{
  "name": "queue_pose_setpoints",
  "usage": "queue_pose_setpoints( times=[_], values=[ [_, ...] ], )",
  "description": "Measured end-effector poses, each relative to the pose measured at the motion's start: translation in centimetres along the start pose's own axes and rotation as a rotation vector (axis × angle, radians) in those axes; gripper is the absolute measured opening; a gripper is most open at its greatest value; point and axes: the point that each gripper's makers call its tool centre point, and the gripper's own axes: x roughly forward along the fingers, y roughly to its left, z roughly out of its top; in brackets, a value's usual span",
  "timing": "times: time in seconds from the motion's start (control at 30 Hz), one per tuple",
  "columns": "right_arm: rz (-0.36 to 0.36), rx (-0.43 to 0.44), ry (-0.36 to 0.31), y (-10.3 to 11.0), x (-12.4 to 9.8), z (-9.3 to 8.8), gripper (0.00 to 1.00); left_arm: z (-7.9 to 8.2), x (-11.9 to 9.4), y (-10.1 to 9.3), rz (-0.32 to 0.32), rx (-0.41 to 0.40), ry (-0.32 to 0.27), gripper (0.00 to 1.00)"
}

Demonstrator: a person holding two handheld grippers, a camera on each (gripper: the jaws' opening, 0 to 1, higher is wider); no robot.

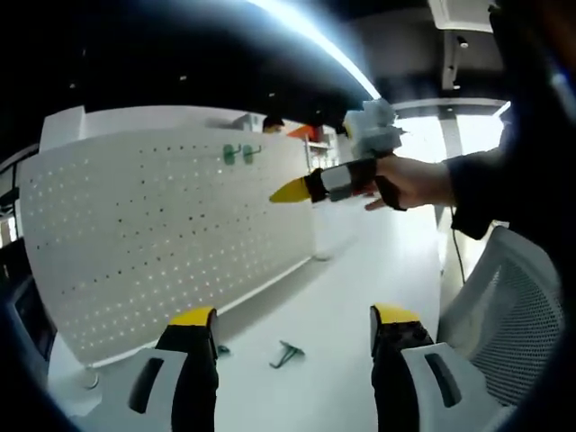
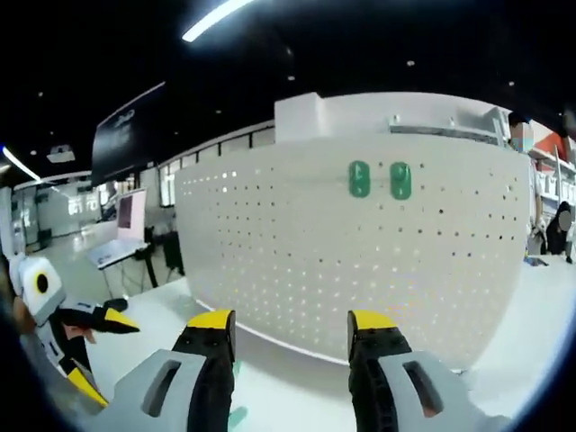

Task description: Insert the hook assembly into the mounting plate slot until the hook locks in place.

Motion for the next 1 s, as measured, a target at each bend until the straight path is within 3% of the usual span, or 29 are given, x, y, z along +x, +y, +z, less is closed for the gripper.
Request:
queue_pose_setpoints(
  times=[0.5,1.0],
  values=[
    [0.088,-0.005,0.18,3.7,2.5,-6.2,0.43,0.0,0.0,0.1,0.0,0.001,0.001,0.7],
    [0.132,-0.011,0.331,5.7,3.3,-11.4,0.32,0.0,-0.1,0.1,-0.001,-0.001,0.001,0.69]
  ],
)
